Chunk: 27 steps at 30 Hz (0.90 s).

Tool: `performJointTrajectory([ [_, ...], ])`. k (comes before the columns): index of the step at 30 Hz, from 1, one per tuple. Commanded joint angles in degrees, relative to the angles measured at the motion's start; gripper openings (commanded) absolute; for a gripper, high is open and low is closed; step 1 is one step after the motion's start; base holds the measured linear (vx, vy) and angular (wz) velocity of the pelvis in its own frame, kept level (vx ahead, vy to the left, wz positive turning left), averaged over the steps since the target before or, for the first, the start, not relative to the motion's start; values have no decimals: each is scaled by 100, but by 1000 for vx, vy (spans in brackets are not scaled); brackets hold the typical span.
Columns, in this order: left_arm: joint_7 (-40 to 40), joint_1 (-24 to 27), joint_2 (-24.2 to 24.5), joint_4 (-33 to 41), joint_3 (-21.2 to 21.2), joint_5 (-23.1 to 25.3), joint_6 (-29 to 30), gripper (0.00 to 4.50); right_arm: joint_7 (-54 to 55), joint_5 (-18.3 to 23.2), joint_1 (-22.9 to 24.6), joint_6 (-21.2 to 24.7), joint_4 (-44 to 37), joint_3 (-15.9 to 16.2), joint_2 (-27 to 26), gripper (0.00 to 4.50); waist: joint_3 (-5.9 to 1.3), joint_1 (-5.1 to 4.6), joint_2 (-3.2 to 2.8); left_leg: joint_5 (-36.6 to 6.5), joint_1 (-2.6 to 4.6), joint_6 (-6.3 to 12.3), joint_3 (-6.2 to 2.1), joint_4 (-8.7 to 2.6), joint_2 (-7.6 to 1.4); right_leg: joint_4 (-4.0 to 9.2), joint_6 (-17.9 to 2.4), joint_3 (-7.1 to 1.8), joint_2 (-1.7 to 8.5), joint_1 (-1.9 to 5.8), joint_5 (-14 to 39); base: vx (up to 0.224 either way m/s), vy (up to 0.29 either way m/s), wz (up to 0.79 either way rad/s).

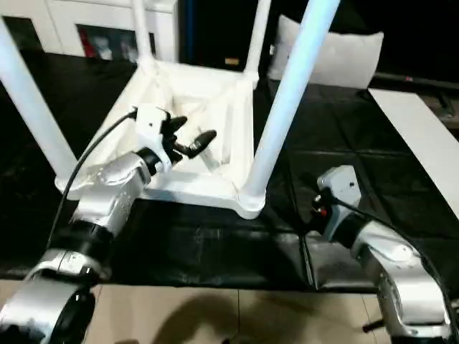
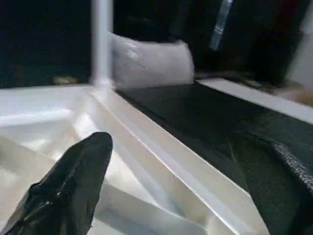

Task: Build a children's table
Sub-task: Rotate table base

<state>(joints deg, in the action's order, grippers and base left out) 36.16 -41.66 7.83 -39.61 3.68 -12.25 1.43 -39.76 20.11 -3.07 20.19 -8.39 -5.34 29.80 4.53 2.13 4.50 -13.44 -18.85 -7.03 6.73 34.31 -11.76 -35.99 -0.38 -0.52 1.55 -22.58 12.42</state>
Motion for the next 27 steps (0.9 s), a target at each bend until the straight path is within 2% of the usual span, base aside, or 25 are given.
performJointTrajectory([
  [1,805,-46,55,-90,321,91,149,439,-154,-5,4,-93,20,-143,183,450,-296,36,18,403,-83,444,139,-343,38,334,-1194,-183,354,400,-743,0,0,0],
  [2,1120,-26,133,-51,481,139,182,439,-279,40,30,-81,11,-180,300,450,-302,33,-14,526,-100,469,138,-337,41,306,-1235,-186,352,408,-967,0,0,0],
  [3,1322,-56,163,-136,562,193,123,439,-366,76,43,-84,19,-198,383,450,-285,28,15,607,-121,513,152,-325,42,299,-1300,-180,339,414,-1242,0,0,0],
  [4,1322,-56,163,-136,562,193,123,439,-366,76,43,-84,19,-198,383,450,-269,31,18,576,-119,529,155,-332,46,311,-1320,-177,342,411,-1243,0,0,0],
  [5,1552,-83,228,-191,695,285,63,439,-546,129,80,-65,36,-224,530,450,-274,38,-16,429,-110,539,161,-332,38,319,-1392,-178,358,417,-1143,0,0,0],
  [7,1983,-110,325,-226,863,321,85,439,-804,175,158,-56,59,-259,726,450,-236,38,11,220,-112,557,165,-350,26,359,-1436,-183,372,415,-815,0,0,0],
  [8,2245,-133,379,-256,954,329,119,439,-953,192,193,-52,87,-269,834,450,-264,50,-33,188,-98,558,162,-350,11,354,-1456,-190,385,425,-736,0,0,0],
  [9,2385,-152,420,-285,1037,381,91,414,-1050,185,227,-50,103,-269,917,450,-276,48,-45,131,-91,556,168,-347,-7,356,-1509,-190,392,418,-662,0,0,0],
  [10,2632,-207,490,-394,1207,516,8,414,-1240,199,297,-18,111,-268,1066,450,-264,39,-34,103,-96,571,169,-353,-10,368,-1521,-185,389,408,-621,0,0,0],
  [11,2632,-207,490,-394,1207,516,8,405,-1240,199,297,-18,111,-268,1066,450,-262,44,-26,103,-101,592,169,-354,-17,372,-1515,-190,391,416,-581,0,0,0],
  [12,2949,-347,528,-705,1397,749,-213,399,-1430,220,366,35,82,-226,1209,450,-273,43,-48,84,-98,627,172,-348,-4,402,-1526,-185,389,409,-534,0,0,0],
  [13,3081,-400,538,-811,1455,817,-261,387,-1490,234,391,49,63,-199,1251,450,-280,48,-38,89,-94,630,167,-350,-14,385,-1539,-192,401,420,-537,0,0,0],
  [17,3260,-599,600,-1116,1711,1126,-359,353,-1702,258,409,51,93,-82,1393,450,-312,54,-69,116,-101,608,160,-342,-30,366,-1648,-187,419,433,-611,0,0,0],
  [18,3234,-679,596,-1248,1757,1201,-379,353,-1776,291,392,32,145,-56,1409,450,-317,54,-70,95,-99,612,165,-337,-24,369,-1662,-186,417,433,-612,0,0,0],
  [20,3195,-734,587,-1339,1771,1247,-467,315,-1858,333,385,29,186,-32,1409,450,-319,62,-60,88,-109,606,164,-333,-20,370,-1694,-192,420,447,-624,0,0,0],
  [22,3181,-795,570,-1449,1765,1294,-529,312,-1924,345,380,10,214,-20,1411,450,-329,64,-59,76,-111,602,166,-330,-19,371,-1723,-190,417,449,-614,0,0,0],
  [26,3142,-1068,453,-1865,1601,1302,-589,268,-2326,162,125,-488,1104,122,1305,450,-332,60,-81,-35,-94,615,180,-319,-17,384,-1856,-169,421,417,-516,0,0,0],
  [27,3096,-1106,435,-1915,1564,1286,-577,261,-2387,123,57,-595,1320,139,1287,450,-336,68,-58,-23,-108,605,184,-314,-9,381,-1880,-177,416,438,-530,0,0,0],
])
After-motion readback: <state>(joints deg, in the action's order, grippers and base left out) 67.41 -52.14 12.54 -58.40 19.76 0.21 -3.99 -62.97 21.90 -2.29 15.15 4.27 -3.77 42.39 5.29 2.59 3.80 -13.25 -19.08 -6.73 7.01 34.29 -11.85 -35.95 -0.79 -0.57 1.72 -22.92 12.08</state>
